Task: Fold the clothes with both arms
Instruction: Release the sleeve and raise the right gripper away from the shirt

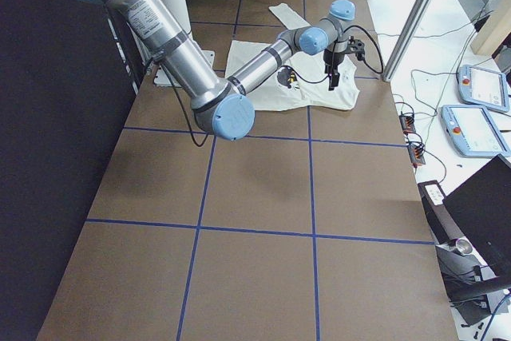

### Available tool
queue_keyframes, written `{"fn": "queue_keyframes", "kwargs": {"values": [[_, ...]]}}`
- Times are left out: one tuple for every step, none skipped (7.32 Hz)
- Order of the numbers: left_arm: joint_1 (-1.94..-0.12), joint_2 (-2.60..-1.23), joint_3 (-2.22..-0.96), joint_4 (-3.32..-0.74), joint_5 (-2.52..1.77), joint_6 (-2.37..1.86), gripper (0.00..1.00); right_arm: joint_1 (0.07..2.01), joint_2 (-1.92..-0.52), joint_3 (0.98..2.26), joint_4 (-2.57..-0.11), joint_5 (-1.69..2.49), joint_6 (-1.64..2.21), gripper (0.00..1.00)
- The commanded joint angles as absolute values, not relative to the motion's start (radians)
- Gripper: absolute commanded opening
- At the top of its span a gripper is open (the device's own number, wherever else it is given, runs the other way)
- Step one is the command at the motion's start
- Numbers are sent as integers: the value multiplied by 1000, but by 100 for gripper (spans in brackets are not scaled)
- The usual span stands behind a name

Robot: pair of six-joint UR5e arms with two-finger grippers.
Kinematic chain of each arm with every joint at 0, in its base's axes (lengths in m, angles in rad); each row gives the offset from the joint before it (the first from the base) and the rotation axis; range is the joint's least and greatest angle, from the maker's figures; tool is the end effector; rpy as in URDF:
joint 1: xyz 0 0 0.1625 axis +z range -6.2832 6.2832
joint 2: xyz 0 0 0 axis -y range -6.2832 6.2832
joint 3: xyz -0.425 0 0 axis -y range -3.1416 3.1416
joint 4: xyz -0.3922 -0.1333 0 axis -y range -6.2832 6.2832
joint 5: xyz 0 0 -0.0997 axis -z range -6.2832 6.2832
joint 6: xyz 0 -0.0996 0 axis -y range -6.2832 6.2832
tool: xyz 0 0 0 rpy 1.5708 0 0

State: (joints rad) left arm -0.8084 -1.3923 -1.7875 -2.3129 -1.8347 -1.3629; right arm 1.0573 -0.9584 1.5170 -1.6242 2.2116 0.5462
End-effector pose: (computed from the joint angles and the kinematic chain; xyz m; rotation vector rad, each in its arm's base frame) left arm 0.2366 -0.4031 0.5640 0.1602 0.8068 -0.4638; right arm -0.2810 -0.6484 0.3240 0.1039 -0.7871 -0.1308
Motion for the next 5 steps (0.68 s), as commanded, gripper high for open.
{"fn": "queue_keyframes", "kwargs": {"values": [[-769,-1417,-1693,-2316,-1767,-1385,100,1072,-991,1519,-1618,2224,511,100],[-769,-1430,-1660,-2319,-1767,-1365,100,1072,-992,1523,-1617,2233,512,100],[-769,-1430,-1660,-2319,-1767,-1349,100,1072,-992,1523,-1617,2240,512,100],[-769,-1430,-1660,-2321,-1769,-1347,98,1072,-994,1523,-1617,2240,512,100],[-769,-1430,-1661,-2321,-1769,-1344,97,1072,-997,1523,-1614,2237,518,100]]}}
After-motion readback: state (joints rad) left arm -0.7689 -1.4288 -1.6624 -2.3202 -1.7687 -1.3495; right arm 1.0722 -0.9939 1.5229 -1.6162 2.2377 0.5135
